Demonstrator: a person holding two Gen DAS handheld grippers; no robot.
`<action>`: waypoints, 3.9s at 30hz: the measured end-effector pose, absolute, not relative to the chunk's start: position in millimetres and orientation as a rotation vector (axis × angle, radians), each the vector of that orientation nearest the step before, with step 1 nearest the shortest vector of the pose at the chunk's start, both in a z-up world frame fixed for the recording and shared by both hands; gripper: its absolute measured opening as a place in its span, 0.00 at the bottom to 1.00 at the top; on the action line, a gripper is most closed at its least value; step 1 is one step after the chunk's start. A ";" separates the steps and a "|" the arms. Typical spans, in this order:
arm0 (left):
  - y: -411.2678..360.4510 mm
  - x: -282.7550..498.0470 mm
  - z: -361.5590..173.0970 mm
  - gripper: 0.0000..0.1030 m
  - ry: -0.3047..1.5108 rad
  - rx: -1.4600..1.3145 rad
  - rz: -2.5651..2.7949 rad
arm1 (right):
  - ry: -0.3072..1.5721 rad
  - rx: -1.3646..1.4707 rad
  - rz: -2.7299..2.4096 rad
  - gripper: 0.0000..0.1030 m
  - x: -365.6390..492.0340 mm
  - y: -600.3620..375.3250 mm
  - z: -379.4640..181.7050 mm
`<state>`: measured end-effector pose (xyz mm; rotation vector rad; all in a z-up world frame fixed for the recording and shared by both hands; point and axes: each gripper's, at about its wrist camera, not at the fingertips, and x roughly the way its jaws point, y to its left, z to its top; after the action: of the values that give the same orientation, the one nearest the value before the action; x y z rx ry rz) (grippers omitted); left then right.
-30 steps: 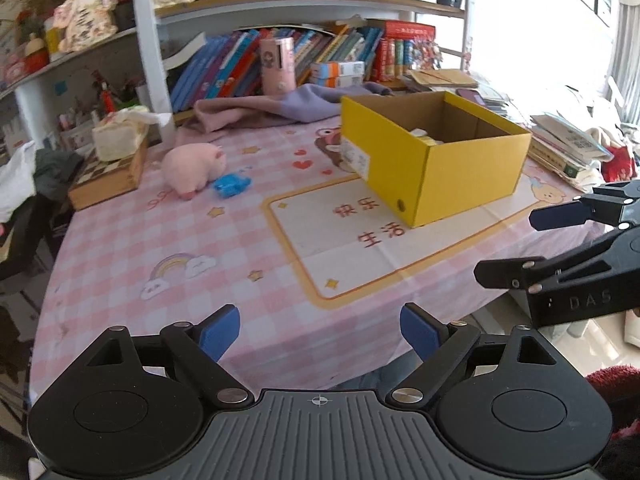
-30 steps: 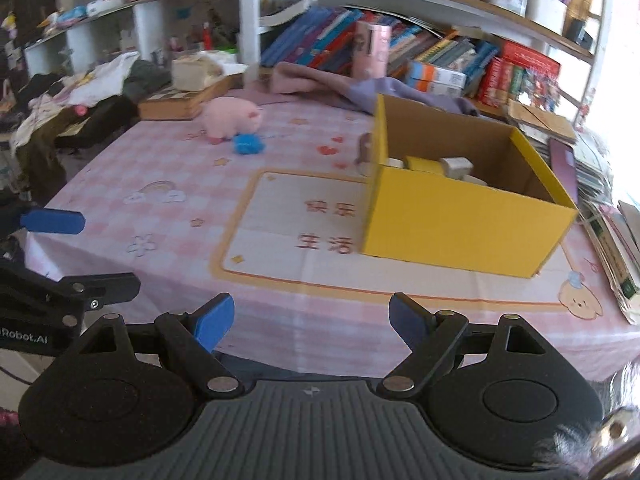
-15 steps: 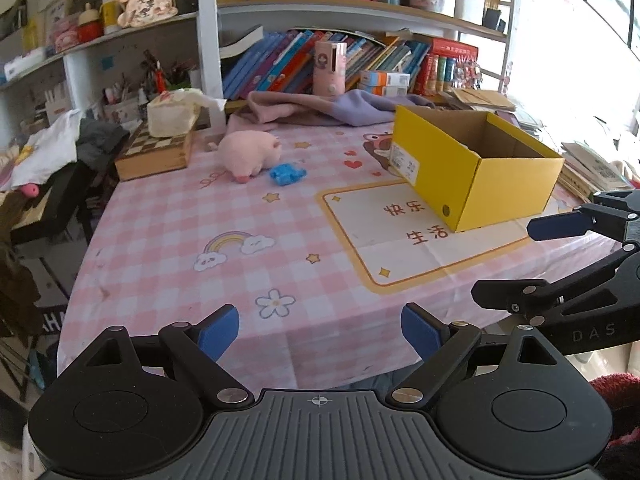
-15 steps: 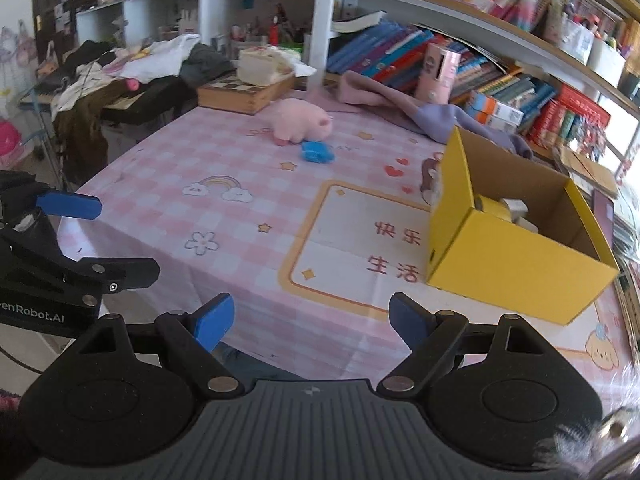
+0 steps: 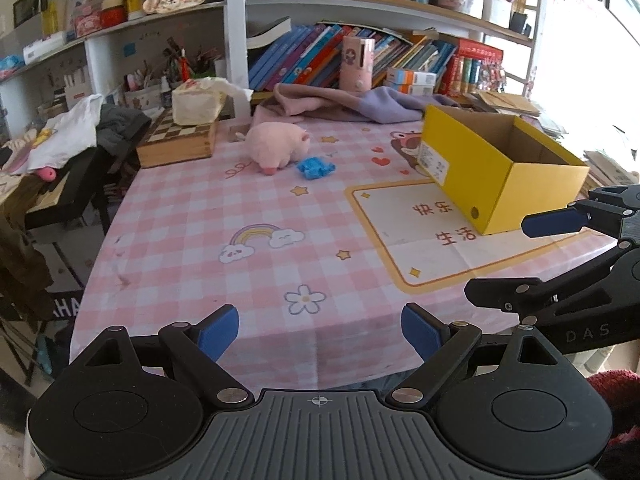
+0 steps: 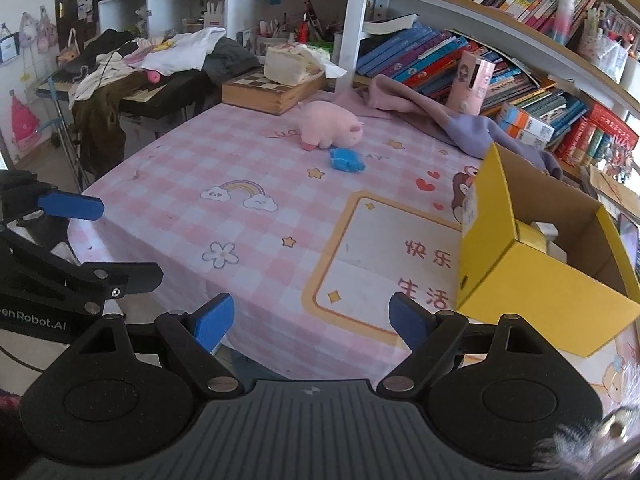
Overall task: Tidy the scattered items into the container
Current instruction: 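Withdraw both open tools from the box toward the pink pig, then grasp the pink plush pig with the left tool while the right tool grasps the blue packet, then carry the pig with the left tool while the right tool carries the blue packet to the box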
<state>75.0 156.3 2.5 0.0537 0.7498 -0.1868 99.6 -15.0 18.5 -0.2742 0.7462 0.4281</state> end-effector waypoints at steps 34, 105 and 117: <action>154.1 304.0 8.1 0.88 0.746 0.204 -0.119 | 0.758 -0.151 0.440 0.78 336.7 8.2 -12.8; 179.3 224.2 5.9 0.58 0.817 -0.087 -0.215 | 0.694 -0.173 0.488 0.36 247.0 -8.9 15.6; 169.8 128.1 19.6 0.58 0.781 -0.171 -0.295 | 0.697 -0.165 0.469 0.36 153.2 -28.7 34.2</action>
<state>128.1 169.8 19.6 -0.1711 0.7812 -0.2950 153.2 -28.7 34.2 -0.1647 0.6972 0.4692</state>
